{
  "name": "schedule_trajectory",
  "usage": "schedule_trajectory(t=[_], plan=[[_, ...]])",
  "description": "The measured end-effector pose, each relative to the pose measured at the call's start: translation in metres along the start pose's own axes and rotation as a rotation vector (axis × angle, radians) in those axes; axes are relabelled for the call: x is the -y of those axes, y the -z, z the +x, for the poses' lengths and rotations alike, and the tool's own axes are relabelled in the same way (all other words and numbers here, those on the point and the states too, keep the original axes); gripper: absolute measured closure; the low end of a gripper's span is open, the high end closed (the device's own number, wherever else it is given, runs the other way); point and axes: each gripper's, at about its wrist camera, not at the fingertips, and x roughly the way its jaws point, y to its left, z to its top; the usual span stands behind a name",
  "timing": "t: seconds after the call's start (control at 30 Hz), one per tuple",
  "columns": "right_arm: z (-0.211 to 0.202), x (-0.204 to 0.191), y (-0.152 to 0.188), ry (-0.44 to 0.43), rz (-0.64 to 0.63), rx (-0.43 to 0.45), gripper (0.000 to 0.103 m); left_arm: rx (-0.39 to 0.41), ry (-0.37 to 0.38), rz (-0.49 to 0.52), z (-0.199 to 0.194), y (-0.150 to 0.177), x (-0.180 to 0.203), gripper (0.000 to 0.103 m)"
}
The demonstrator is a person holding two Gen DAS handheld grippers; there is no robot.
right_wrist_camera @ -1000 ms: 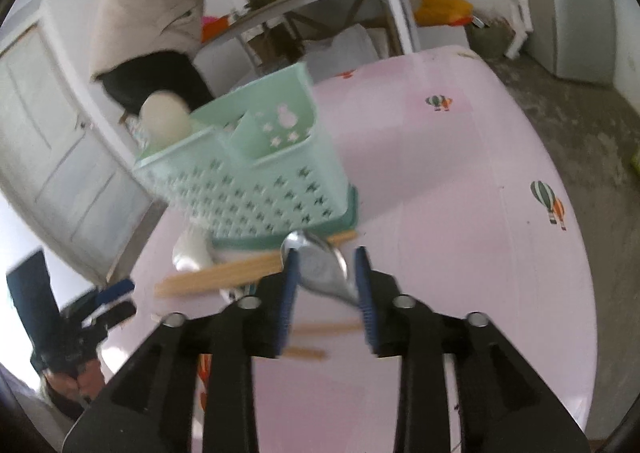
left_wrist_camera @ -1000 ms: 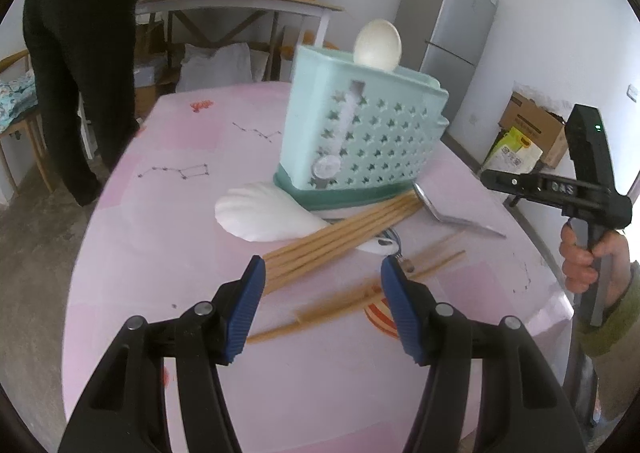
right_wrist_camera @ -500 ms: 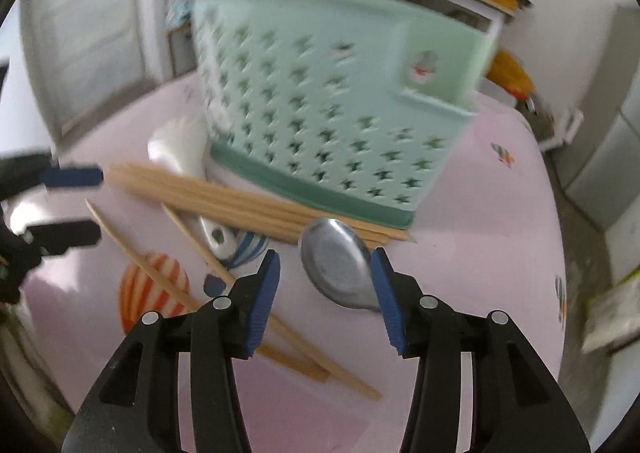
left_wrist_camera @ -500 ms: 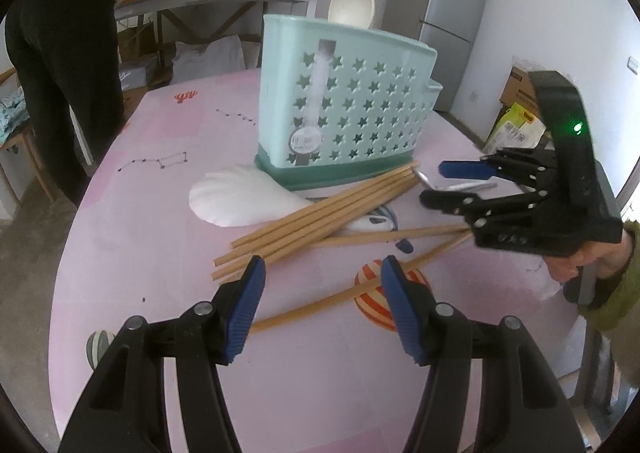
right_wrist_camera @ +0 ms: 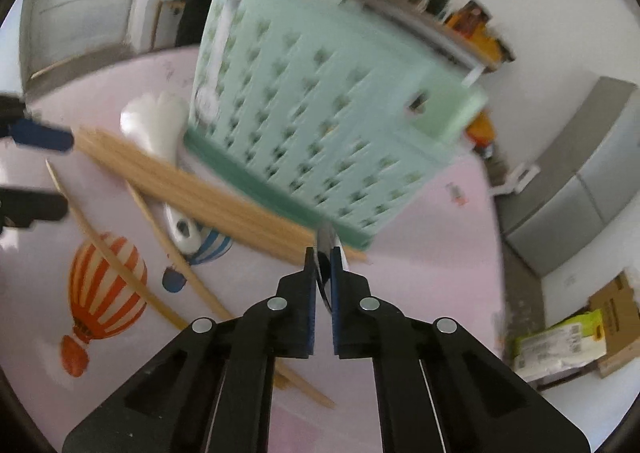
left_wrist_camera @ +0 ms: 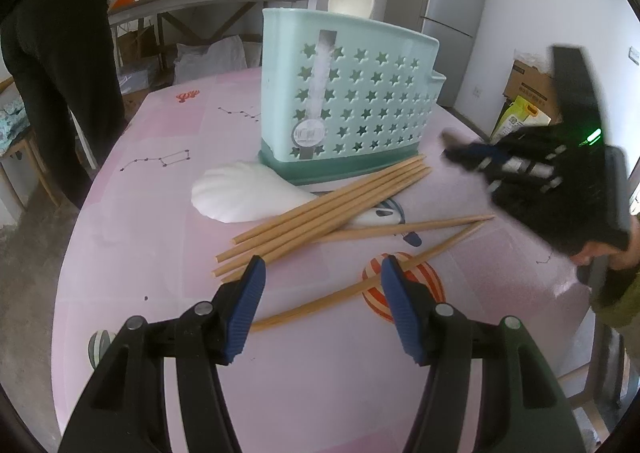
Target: Organize utensils
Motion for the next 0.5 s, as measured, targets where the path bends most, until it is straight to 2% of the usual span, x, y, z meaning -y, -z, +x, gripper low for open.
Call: schedule_trajectory(t=[0.07, 0.2, 0.3, 0.4, 0.5], plan=[[-0.019, 0.019, -0.009, 0.012, 0.086, 0.048, 0.101, 0.001, -0.001, 0.001, 0.0, 0.0, 0.0, 0.045], [-0.068, 0.076, -0.029, -0.056, 0.344, 0.2, 0.101, 0.002, -0.007, 0.006, -0.001, 0.0, 0.002, 0.045], [-0.103, 0.117, -0.042, -0.182, 0.531, 0.367, 0.101, 0.001, -0.01, 0.004, -0.002, 0.0, 0.004, 0.045], [-0.122, 0.148, -0.053, -0.355, 0.684, 0.527, 0.101, 0.004, -0.01, 0.005, -0.004, 0.0, 0.006, 0.045], [-0.122, 0.169, -0.059, -0.489, 0.788, 0.623, 0.101, 0.011, -0.012, 0.009, -0.007, 0.0, 0.008, 0.045]])
